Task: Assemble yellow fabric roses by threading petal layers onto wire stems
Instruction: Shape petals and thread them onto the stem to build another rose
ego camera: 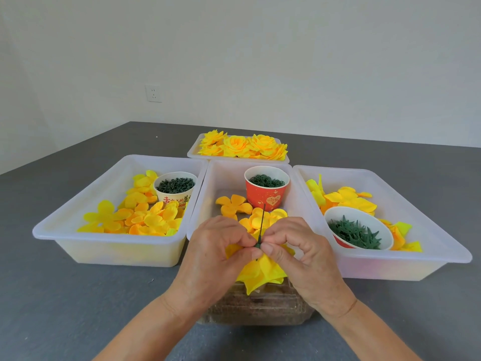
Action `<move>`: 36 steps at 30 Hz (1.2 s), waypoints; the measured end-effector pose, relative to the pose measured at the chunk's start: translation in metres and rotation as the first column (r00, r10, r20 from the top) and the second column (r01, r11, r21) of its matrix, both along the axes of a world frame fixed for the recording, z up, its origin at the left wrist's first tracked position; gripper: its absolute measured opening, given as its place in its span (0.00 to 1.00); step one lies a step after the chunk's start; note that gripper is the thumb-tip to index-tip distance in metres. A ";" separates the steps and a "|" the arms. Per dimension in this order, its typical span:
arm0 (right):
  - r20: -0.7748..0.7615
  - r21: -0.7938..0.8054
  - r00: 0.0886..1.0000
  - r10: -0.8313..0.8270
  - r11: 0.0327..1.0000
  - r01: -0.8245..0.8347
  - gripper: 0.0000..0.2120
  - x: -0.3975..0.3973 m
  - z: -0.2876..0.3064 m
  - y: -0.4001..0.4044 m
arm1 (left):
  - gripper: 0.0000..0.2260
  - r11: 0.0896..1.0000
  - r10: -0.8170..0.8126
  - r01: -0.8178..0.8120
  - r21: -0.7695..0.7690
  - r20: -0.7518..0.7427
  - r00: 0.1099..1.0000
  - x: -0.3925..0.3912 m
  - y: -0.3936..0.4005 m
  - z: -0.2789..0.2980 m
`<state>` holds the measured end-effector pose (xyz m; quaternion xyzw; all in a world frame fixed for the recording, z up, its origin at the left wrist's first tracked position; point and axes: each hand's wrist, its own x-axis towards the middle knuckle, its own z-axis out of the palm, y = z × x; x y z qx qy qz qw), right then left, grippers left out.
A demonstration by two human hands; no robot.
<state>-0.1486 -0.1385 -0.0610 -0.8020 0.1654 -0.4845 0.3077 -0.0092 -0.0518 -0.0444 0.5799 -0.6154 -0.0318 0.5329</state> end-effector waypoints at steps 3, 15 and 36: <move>-0.001 -0.001 1.000 -0.008 1.000 0.008 0.03 0.000 -0.001 0.001 | 0.05 1.000 0.002 -0.001 -0.022 0.009 1.000 0.000 0.000 -0.003; -0.223 0.066 0.965 -0.139 0.985 0.157 0.07 -0.008 0.028 0.018 | 0.03 0.980 -0.041 0.075 0.183 -0.181 0.983 0.010 0.006 0.014; 0.048 -0.026 0.894 -0.445 0.894 0.447 0.10 0.018 0.004 0.038 | 0.14 0.988 -0.085 0.104 0.116 -0.156 0.984 -0.001 -0.012 0.033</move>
